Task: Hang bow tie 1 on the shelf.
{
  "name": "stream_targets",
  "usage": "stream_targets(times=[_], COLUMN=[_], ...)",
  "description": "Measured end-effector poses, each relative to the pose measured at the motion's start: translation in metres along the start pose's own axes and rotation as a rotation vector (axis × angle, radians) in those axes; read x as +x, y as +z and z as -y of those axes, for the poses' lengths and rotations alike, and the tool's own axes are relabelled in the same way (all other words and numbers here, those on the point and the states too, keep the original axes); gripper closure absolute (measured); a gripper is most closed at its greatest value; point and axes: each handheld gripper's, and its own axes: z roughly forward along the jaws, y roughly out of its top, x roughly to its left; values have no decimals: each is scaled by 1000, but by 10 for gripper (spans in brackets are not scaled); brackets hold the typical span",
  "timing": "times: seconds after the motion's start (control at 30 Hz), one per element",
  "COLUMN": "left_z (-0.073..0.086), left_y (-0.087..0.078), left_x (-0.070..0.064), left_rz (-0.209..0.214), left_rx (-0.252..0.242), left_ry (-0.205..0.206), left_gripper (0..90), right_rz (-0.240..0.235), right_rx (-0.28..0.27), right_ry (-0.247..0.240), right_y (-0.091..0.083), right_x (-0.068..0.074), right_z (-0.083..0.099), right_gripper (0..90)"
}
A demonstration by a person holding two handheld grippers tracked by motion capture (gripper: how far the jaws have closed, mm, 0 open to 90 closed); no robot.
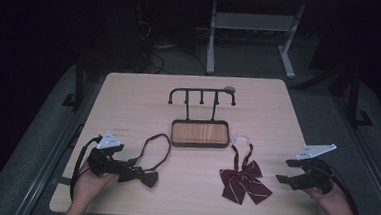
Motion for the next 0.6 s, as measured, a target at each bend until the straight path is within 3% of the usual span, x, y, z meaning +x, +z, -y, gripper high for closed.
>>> stream_targets(times=[0.2, 0.4, 0.6], left_z=[4, 3, 3], left_y=[-2, -1, -1], left_x=[0, -2, -2], left_rz=[5, 10, 14], left_rx=[5, 2, 0], left_ry=[-9, -4, -10], left_gripper=[257, 257, 257], right_rz=[-10, -16, -47], right_rx=[11, 25, 42], right_ry=[25, 2, 16], right_y=[5, 7, 8], right_x=[-1, 3, 4], right_z=[-4, -12, -27], right_gripper=[251, 238, 195])
